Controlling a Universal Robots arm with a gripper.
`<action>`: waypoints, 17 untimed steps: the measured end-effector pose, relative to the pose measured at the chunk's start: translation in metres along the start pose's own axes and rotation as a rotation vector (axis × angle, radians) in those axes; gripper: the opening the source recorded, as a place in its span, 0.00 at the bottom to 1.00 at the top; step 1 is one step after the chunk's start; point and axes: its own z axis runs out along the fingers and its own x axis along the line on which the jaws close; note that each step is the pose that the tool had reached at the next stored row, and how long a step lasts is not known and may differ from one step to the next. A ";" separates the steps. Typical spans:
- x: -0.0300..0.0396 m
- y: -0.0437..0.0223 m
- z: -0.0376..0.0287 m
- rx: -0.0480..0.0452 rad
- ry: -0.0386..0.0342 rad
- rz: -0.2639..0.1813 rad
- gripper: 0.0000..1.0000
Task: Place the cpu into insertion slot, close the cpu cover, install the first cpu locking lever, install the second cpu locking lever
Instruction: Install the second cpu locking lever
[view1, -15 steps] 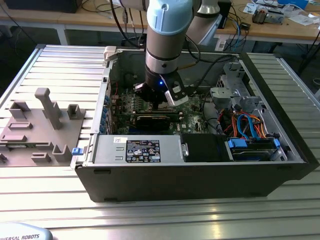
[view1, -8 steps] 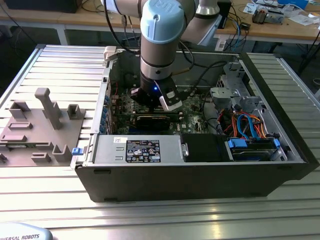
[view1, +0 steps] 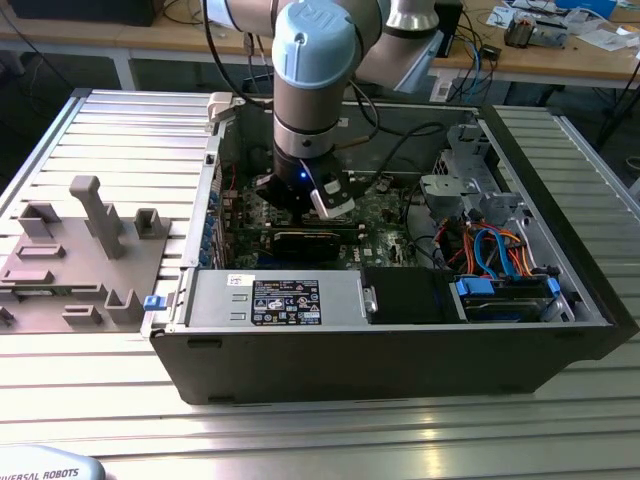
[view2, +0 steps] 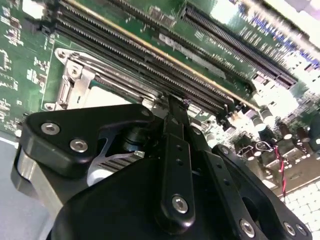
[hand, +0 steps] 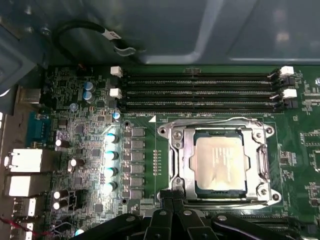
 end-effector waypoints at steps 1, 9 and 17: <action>0.0008 0.0008 0.0006 0.0002 0.0000 0.000 0.11; 0.0019 0.0028 -0.0082 0.0044 0.0014 -0.008 0.11; -0.0258 0.0058 -0.0167 0.0046 0.0116 -0.007 0.11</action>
